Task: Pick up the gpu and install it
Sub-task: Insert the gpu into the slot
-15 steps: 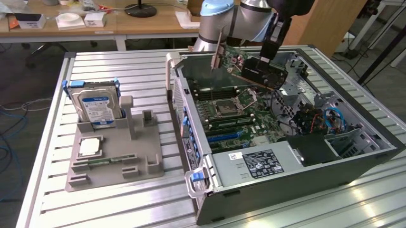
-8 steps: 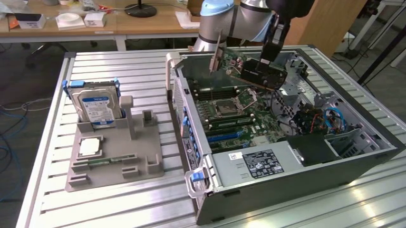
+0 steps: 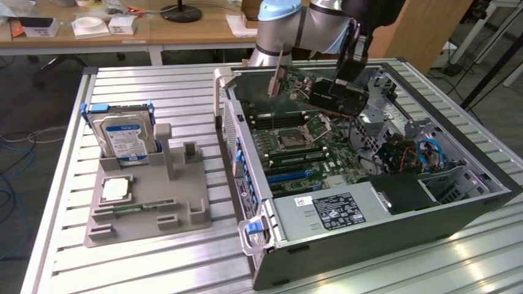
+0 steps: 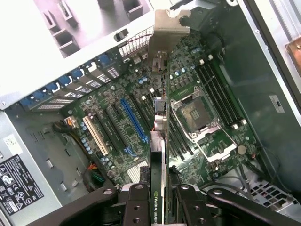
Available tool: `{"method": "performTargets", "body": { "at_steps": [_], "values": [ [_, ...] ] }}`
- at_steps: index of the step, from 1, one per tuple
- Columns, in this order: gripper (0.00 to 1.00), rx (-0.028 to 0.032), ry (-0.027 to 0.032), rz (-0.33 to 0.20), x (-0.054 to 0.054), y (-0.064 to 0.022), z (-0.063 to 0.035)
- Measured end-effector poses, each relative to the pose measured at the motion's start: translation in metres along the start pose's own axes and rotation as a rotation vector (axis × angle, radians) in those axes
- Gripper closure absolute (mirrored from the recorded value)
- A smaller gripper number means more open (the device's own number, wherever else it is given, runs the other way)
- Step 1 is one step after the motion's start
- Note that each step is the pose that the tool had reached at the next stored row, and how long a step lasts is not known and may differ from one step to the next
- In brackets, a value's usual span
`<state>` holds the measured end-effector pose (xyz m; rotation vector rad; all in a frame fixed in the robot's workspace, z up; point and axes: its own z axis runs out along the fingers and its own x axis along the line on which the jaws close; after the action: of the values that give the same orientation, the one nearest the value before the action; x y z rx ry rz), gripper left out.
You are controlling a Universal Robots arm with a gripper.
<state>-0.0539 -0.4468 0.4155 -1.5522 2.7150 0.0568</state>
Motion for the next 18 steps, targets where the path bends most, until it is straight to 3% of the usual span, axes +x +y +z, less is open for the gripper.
{"method": "performTargets", "body": {
  "at_steps": [18],
  "values": [
    [0.74, -0.0054, -0.0003, -0.12, 0.0, 0.0, 0.0107]
  ]
}}
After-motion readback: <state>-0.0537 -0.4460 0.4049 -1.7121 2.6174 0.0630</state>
